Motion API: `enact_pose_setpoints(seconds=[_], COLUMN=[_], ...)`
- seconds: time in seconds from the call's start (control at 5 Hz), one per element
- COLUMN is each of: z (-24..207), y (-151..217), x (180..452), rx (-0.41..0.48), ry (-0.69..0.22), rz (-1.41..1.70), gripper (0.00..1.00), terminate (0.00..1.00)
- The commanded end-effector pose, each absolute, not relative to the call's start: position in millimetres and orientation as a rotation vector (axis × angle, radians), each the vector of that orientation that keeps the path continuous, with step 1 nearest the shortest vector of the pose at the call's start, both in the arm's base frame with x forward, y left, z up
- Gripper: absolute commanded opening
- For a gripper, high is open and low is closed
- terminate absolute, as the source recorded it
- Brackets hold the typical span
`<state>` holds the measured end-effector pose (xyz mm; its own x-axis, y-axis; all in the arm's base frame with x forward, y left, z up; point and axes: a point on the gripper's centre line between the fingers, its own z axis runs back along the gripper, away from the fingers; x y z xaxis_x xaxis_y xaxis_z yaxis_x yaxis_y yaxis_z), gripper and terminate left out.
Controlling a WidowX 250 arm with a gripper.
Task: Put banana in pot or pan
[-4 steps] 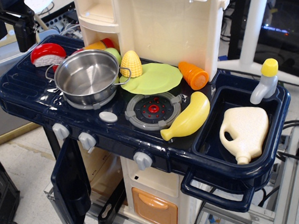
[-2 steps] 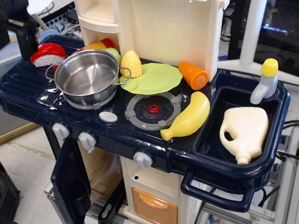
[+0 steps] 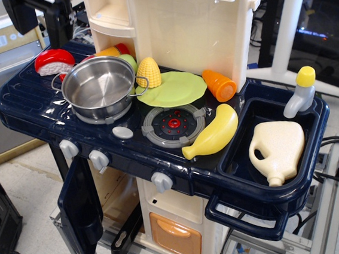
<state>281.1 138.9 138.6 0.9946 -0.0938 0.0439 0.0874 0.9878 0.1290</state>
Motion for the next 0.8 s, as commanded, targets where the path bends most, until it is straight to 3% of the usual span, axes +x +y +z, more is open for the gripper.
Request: enact_pose_setpoints(seconds=[0.0, 0.2, 0.4, 0.6], z=[154, 147, 134, 113], y=[56, 27, -3, -21], x=[281, 285, 293, 294], rx=[0.081, 0.087, 0.035, 0.081], ry=[-0.206, -0.230, -0.231, -0.248], rz=[-0.166, -0.166, -0.162, -0.195], gripper=[1.00, 1.00, 1.00, 1.00], terminate=[0.00, 0.00, 0.00, 0.00])
